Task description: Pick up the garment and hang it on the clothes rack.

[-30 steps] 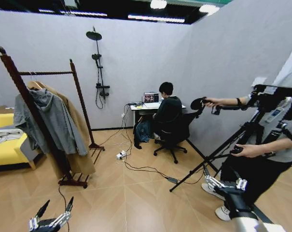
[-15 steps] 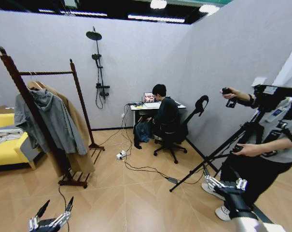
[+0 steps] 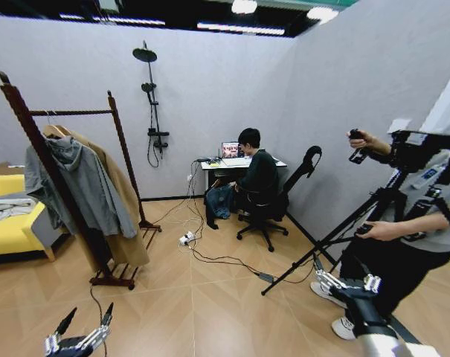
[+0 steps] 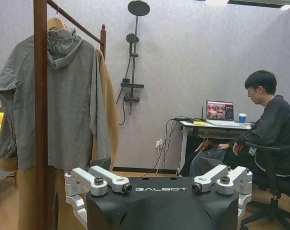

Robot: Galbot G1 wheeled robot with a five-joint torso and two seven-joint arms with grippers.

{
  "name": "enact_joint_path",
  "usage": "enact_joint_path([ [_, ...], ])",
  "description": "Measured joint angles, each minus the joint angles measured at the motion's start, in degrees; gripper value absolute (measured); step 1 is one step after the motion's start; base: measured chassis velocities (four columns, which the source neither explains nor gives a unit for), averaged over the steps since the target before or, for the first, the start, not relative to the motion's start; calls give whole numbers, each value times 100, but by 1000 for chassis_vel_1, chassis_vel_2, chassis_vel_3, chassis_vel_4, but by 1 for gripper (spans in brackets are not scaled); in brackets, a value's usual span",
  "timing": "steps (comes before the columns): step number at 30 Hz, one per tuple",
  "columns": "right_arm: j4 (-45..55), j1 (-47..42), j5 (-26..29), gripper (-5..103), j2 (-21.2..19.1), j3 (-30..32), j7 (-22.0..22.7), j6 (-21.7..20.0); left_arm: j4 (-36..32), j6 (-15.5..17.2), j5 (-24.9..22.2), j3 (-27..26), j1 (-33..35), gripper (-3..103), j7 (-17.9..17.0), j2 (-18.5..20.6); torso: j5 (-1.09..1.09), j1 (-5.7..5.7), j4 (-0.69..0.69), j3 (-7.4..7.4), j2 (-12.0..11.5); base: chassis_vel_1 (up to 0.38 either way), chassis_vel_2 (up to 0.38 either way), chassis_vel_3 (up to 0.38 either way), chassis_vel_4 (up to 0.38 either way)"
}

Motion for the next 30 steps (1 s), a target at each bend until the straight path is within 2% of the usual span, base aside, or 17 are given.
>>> enact_joint_path([
  [5,-11,27,-20,100,8,-24,-5,-23,0,0,0,0,0,100,0,0,0,0,0,0,0,0,0,0,0],
  [6,-112,267,-188,100,89,-241,-105,-274,0,0,0,0,0,100,0,0,-2,0,-2,0,0,0,0,0,0],
  [8,-152,365,-253,100,122,-327,-149,-375,0,0,0,0,0,100,0,0,1,0,-1,0,0,0,0,0,0],
  [10,-377,906,-628,100,309,-806,-383,-943,0,0,0,0,1,100,0,0,1,0,0,0,0,0,0,0,0],
  [11,-377,906,-628,100,309,-806,-383,-943,0,0,0,0,1,100,0,0,1,0,0,0,0,0,0,0,0],
  [13,-548,1313,-915,100,449,-1169,-558,-1378,0,0,0,-1,0,100,-2,0,1,1,4,1,-1,0,0,0,0],
  [14,-563,1347,-944,100,461,-1203,-576,-1421,0,0,0,0,0,100,2,0,-2,1,2,1,-1,0,0,0,0],
  [21,-576,1386,-956,100,469,-1243,-588,-1475,0,0,0,0,0,100,-1,0,0,0,-1,0,-1,0,0,0,0],
  [23,-570,1394,-811,100,428,-1294,-547,-1523,0,0,0,0,0,100,0,0,0,0,0,0,-1,0,0,0,0],
  [25,-504,1397,-415,100,281,-1413,-399,-1627,0,0,0,0,0,100,1,0,-3,0,1,0,-1,0,0,0,0],
  [27,-538,1395,-462,100,279,-1437,-382,-1573,0,0,0,0,0,100,0,0,-1,0,0,0,-1,0,0,0,0],
  [28,-660,1333,-604,100,255,-1603,-250,-1248,0,0,0,0,0,100,0,0,0,0,0,0,-1,0,0,0,0],
  [29,-660,1333,-604,100,255,-1603,-250,-1248,0,0,0,0,0,100,0,0,0,0,0,0,-1,0,0,0,0],
  [30,-726,1296,-665,100,238,-1691,-171,-1078,0,0,0,0,0,100,0,0,0,0,0,0,-1,0,0,0,0],
])
